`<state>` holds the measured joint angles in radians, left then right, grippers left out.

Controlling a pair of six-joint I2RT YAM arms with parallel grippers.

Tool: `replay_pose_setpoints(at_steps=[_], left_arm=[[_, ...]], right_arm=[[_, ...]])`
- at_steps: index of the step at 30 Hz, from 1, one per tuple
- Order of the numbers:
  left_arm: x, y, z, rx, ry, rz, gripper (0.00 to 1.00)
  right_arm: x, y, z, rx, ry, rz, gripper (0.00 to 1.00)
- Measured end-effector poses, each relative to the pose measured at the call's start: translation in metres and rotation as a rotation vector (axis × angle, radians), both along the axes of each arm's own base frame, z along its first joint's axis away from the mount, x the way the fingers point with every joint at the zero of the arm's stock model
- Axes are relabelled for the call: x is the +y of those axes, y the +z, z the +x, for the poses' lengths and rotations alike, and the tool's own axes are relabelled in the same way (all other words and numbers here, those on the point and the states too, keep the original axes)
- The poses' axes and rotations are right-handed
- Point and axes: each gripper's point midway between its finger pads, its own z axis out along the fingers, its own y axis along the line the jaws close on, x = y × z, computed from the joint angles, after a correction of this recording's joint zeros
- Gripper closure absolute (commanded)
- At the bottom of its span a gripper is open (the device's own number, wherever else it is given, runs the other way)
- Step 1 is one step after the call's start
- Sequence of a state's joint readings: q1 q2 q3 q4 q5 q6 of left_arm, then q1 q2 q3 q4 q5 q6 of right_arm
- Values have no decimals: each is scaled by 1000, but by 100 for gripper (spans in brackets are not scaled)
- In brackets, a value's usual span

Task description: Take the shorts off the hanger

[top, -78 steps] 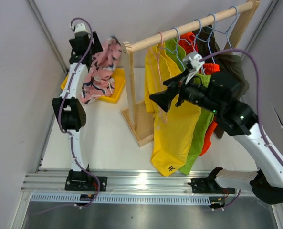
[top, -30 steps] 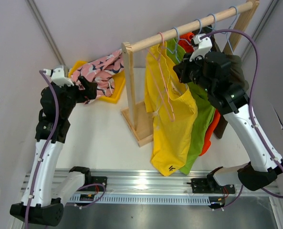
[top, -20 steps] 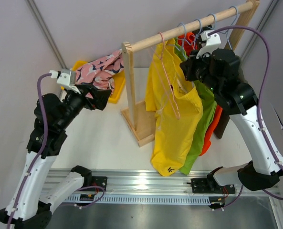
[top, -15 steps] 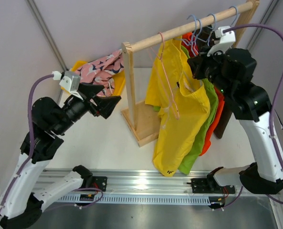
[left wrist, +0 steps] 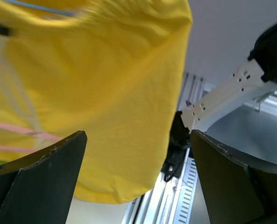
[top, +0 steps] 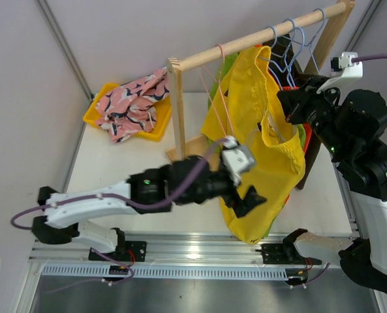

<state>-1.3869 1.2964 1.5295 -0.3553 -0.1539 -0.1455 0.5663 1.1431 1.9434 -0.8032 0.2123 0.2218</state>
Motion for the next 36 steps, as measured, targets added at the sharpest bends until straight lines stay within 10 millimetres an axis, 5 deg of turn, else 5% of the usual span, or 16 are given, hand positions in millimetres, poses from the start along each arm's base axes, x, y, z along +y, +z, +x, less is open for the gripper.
replay_pose_setpoints(at_steps=[4, 8, 16, 20, 25, 31, 36], left_arm=[[-55, -45, -24, -6, -30, 113, 1], [-87, -51, -23, -22, 25, 124, 0], [-89, -34, 5, -50, 199, 51, 4], [-92, -31, 15, -57, 258, 22, 33], [-106, -46, 18, -56, 280, 29, 98], [-109, -52, 14, -55, 268, 16, 100], [-103, -65, -20, -63, 241, 21, 100]], right_arm=[[0, -4, -6, 16, 4, 20, 100], [3, -7, -8, 26, 14, 28, 100], [2, -9, -14, 34, 25, 33, 100], [2, -8, -17, 34, 36, 39, 100], [6, -10, -16, 44, 46, 39, 100], [9, -15, -11, 61, 47, 28, 100], [12, -19, -6, 76, 46, 15, 100]])
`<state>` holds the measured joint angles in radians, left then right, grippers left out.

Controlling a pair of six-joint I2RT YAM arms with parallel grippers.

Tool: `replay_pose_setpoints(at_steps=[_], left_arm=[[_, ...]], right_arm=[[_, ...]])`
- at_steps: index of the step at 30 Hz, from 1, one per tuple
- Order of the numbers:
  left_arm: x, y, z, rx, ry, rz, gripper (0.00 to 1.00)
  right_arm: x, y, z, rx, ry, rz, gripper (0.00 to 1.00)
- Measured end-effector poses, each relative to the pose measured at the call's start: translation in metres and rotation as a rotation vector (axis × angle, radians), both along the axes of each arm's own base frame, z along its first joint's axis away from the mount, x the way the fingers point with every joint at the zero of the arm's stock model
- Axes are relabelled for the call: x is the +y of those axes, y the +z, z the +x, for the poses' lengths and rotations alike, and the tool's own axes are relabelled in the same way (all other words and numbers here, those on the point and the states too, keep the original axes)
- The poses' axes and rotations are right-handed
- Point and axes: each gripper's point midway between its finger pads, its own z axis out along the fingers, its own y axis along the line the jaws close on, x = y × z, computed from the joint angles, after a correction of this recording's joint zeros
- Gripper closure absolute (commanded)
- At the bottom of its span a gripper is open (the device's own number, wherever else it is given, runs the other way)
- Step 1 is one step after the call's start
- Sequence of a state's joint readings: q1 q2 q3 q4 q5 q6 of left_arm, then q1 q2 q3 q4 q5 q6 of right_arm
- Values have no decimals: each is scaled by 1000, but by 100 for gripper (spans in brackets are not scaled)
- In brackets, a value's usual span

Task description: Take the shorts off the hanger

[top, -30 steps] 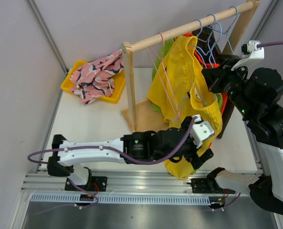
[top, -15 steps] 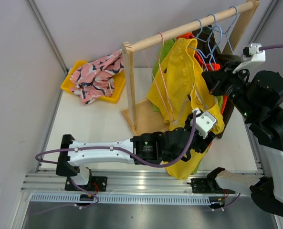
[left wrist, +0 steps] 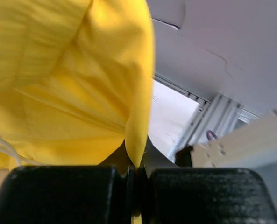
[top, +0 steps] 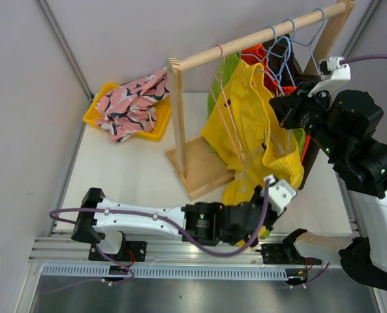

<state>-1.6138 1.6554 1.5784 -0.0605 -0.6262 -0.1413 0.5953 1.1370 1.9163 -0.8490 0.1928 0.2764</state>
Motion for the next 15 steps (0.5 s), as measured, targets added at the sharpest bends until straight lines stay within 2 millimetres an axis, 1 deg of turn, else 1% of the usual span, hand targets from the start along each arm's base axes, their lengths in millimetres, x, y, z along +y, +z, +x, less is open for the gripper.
replay_pose_setpoints(at_steps=[2, 3, 5, 7, 9, 11, 15], left_arm=[[2, -10, -22, 0, -24, 11, 100], [3, -17, -36, 5, -42, 17, 100], [6, -39, -63, 12, -76, 51, 100], [11, -65, -81, 13, -94, 103, 100], [14, -80, -88, 11, -88, 135, 100], [15, -90, -88, 13, -70, 154, 100], [18, -91, -81, 13, -30, 160, 100]], right_arm=[[1, -1, 2, 9, 0, -11, 100], [2, -1, 3, 11, 0, -14, 100], [3, 2, 5, 11, 1, -18, 100], [2, -3, 3, 32, 3, -40, 100], [2, -8, 1, 52, 11, -56, 100], [2, -14, -1, 74, 18, -71, 100], [2, -15, -2, 78, 22, -72, 100]])
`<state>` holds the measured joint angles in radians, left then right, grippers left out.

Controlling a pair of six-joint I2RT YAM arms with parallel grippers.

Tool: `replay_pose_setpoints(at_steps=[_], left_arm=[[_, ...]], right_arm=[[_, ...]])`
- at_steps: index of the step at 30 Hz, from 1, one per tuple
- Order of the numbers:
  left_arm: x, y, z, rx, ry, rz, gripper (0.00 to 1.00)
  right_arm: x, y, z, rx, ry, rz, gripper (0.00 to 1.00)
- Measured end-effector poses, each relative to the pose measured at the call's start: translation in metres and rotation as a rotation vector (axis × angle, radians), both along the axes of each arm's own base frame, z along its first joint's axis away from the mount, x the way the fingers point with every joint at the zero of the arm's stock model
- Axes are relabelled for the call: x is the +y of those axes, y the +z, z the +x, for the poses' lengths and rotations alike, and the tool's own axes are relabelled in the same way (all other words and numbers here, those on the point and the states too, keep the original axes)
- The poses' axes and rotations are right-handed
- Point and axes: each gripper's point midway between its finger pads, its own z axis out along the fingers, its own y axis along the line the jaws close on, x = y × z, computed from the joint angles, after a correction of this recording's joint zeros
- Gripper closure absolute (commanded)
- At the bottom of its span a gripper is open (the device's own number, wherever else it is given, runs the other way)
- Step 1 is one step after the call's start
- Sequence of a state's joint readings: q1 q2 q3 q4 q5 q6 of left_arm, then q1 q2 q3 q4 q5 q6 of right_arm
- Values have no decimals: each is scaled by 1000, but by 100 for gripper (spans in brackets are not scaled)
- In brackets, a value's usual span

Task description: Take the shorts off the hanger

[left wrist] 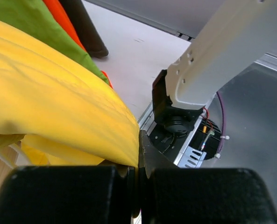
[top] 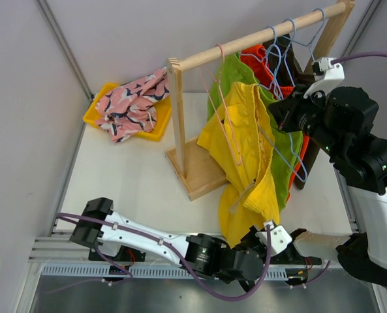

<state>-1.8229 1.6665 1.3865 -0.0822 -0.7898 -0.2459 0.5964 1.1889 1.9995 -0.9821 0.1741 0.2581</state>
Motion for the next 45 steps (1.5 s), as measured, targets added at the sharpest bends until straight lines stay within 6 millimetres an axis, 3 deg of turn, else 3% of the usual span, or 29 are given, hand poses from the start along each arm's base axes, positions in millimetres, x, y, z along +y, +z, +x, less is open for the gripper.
replay_pose_setpoints(at_steps=[3, 7, 13, 16, 19, 23, 28, 34, 36, 39, 42, 45], left_arm=[[0, 6, 17, 0, 36, 5, 100], [-1, 32, 59, 3, 111, -18, 100], [-1, 108, 142, -21, 268, -118, 100], [3, 132, 159, -33, 297, -146, 100], [1, 133, 150, -33, 260, -132, 100], [-9, 112, 111, -30, 168, -51, 100], [-20, 65, 49, 2, 50, 59, 100], [-2, 7, -20, 29, -55, 204, 100], [10, -6, -35, 40, -58, 232, 100], [45, -27, -44, 66, -26, 273, 100], [96, -42, -28, 102, 48, 286, 100], [140, -38, -4, 143, 139, 253, 100]], right_arm=[[-2, 3, -5, -2, 3, 20, 100], [-7, 12, -25, -9, 26, 82, 100], [-27, 13, -81, 46, 87, 137, 100], [-37, 20, -101, 39, 95, 157, 100], [-44, 22, -110, 33, 93, 161, 100], [-43, 33, -103, 21, 80, 153, 100], [-26, 49, -69, -5, 67, 126, 100], [4, 38, -19, 22, 66, 63, 100], [14, 33, -1, 32, 64, 44, 100], [26, 26, 25, 43, 61, 29, 100], [31, 26, 43, 36, 54, 37, 100], [34, 28, 57, 21, 55, 51, 100]])
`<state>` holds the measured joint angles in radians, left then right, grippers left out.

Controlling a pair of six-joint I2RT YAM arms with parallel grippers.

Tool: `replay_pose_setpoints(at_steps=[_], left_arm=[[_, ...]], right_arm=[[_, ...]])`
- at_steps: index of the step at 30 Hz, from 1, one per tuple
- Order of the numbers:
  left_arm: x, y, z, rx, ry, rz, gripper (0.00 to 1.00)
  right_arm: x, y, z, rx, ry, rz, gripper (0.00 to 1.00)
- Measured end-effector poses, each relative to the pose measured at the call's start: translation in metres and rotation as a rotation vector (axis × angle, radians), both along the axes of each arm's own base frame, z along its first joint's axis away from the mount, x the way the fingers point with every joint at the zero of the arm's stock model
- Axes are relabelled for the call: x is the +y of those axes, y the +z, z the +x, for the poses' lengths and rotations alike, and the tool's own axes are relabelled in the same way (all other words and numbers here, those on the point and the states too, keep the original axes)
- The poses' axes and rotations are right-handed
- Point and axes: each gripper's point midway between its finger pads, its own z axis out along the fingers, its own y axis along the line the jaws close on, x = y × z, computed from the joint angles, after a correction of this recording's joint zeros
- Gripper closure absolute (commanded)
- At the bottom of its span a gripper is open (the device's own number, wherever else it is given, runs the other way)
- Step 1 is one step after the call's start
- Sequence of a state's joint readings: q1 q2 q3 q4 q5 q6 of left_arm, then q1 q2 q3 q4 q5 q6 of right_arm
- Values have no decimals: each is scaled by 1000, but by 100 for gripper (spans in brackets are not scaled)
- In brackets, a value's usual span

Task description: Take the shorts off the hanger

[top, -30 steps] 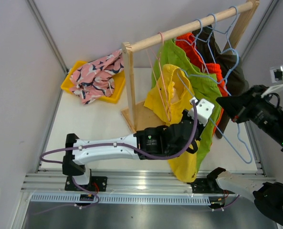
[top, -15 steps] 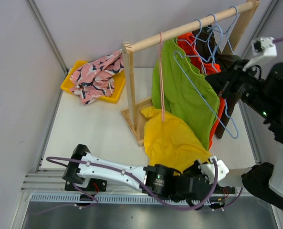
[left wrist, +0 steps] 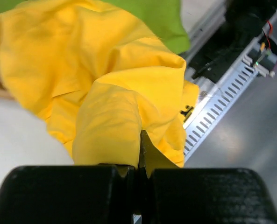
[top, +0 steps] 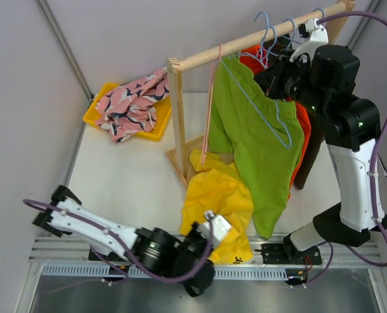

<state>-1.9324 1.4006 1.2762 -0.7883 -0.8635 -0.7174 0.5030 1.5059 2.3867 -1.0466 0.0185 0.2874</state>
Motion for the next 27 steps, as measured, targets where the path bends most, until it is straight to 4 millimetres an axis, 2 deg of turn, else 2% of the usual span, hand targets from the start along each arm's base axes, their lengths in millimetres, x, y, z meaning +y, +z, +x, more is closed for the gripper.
replay_pose_setpoints(at_steps=[3, 7, 11, 13, 18, 19, 20, 21, 24, 27], left_arm=[[39, 22, 21, 38, 104, -79, 100], [85, 44, 47, 50, 232, -142, 100], [104, 69, 61, 38, 302, -190, 100], [111, 83, 70, 37, 332, -228, 100], [152, 129, 119, -29, 465, -315, 100], [163, 136, 131, -56, 495, -315, 100], [172, 141, 139, -78, 515, -317, 100], [181, 148, 149, -102, 539, -327, 100], [208, 167, 174, -168, 609, -341, 100], [241, 186, 198, -237, 708, -338, 100]], right_arm=[[5, 1, 11, -12, 11, 12, 100], [16, -19, 23, 22, 37, 1, 100], [23, -52, 29, 95, 51, -30, 100], [22, -62, 29, 110, 52, -36, 100], [13, -58, 15, 78, 48, -20, 99], [11, -56, 11, 69, 48, -15, 92], [9, -55, 8, 62, 47, -10, 79], [8, -54, 5, 56, 45, -3, 43], [1, -62, -6, 79, 42, -12, 1], [-2, -68, -11, 91, 40, -29, 1]])
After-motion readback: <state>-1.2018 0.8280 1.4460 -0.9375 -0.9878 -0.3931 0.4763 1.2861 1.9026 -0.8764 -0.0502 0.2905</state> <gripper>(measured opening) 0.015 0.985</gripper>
